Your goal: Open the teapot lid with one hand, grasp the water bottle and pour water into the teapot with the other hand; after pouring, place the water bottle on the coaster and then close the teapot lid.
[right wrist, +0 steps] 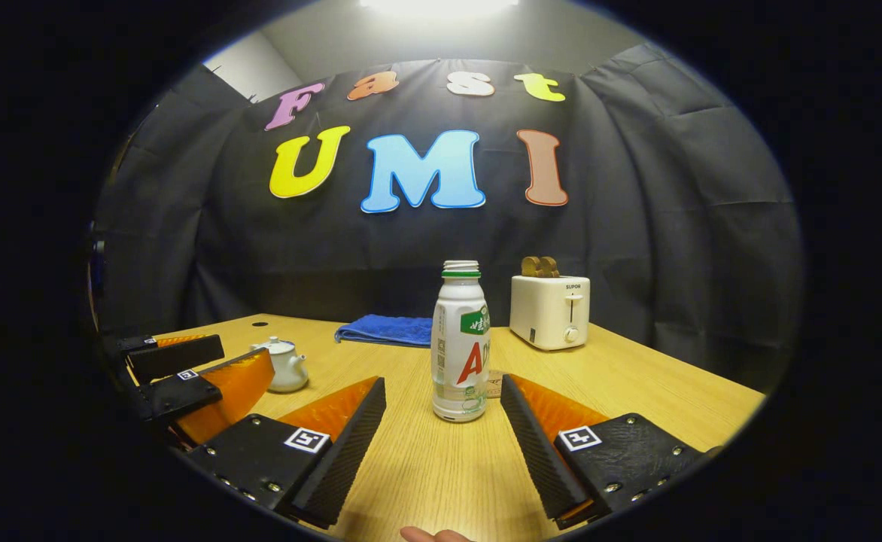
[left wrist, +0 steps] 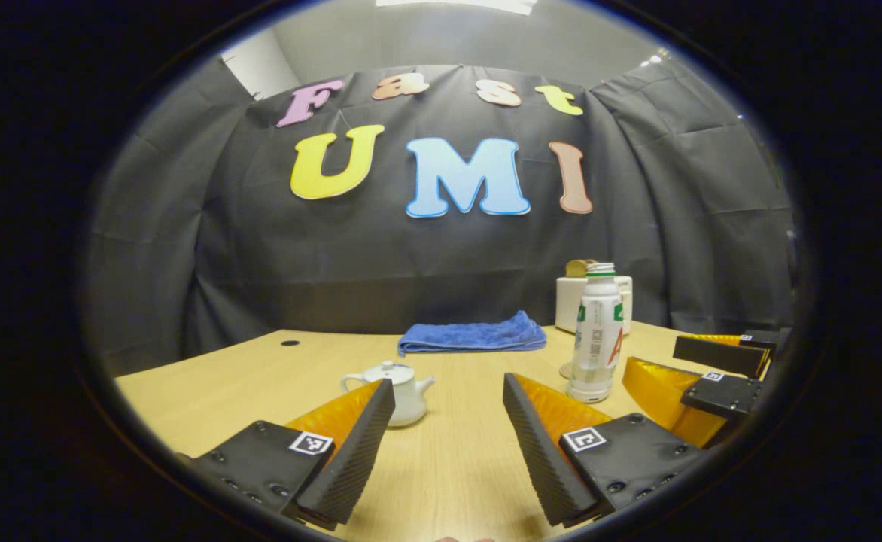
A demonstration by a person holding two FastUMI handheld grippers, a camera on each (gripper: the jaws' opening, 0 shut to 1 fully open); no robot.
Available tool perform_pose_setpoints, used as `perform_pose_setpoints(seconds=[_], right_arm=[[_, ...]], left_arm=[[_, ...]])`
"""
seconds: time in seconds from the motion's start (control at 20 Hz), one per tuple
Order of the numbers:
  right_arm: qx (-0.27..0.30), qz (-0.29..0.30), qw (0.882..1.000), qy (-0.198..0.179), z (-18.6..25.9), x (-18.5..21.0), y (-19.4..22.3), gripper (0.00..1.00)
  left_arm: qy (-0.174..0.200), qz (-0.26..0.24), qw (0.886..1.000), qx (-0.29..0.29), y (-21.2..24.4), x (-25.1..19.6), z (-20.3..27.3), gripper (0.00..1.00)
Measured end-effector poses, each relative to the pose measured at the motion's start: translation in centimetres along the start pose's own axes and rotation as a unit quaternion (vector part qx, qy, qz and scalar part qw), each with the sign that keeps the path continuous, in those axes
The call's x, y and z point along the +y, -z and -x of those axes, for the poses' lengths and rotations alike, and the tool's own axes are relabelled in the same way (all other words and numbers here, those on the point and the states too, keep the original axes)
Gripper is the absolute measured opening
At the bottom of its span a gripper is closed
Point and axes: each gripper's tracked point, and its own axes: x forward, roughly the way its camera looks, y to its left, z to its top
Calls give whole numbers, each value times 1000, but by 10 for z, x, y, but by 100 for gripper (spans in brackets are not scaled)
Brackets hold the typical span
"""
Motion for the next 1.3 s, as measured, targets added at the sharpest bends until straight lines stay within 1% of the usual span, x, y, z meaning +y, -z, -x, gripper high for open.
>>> perform_pose_setpoints(seconds=[0.1, 0.25, 0.4, 0.55, 0.65, 0.8, 0.9, 1.0, 1.15, 1.2, 1.3], right_arm=[[0, 0, 1000, 11, -1, -2, 0, 95], [0, 0, 1000, 10, -4, 1, 0, 95], [0, 1, 1000, 0, -6, 6, -1, 95], [4, 3, 1000, -12, -9, 9, 0, 95], [4, 10, 1000, -17, -10, 12, 0, 95], [8, 17, 999, -26, -14, 16, 1, 95], [14, 17, 999, -30, -16, 18, 2, 95], [17, 17, 999, -32, -17, 18, 3, 95], [16, 20, 999, -31, -18, 17, 2, 95], [15, 19, 999, -32, -18, 17, 1, 95], [14, 19, 999, -31, -19, 16, -1, 95]], left_arm=[[6, 0, 1000, -3, 1, 0, 0, 100], [-28, 0, 1000, 0, 3, 23, 1, 100], [-29, 0, 1000, 0, 3, 27, -5, 100], [-21, 4, 1000, 0, 3, 34, -26, 100], [-22, 19, 1000, -4, -4, 48, -44, 100], [-32, 26, 999, 9, 0, 70, -74, 100], [-39, 18, 999, 13, 3, 80, -92, 100], [-44, 3, 999, 21, 9, 85, -107, 100], [-32, 25, 999, 32, 16, 87, -121, 100], [-36, 20, 999, 33, 16, 89, -125, 100], [-32, 23, 999, 37, 20, 88, -134, 100]])
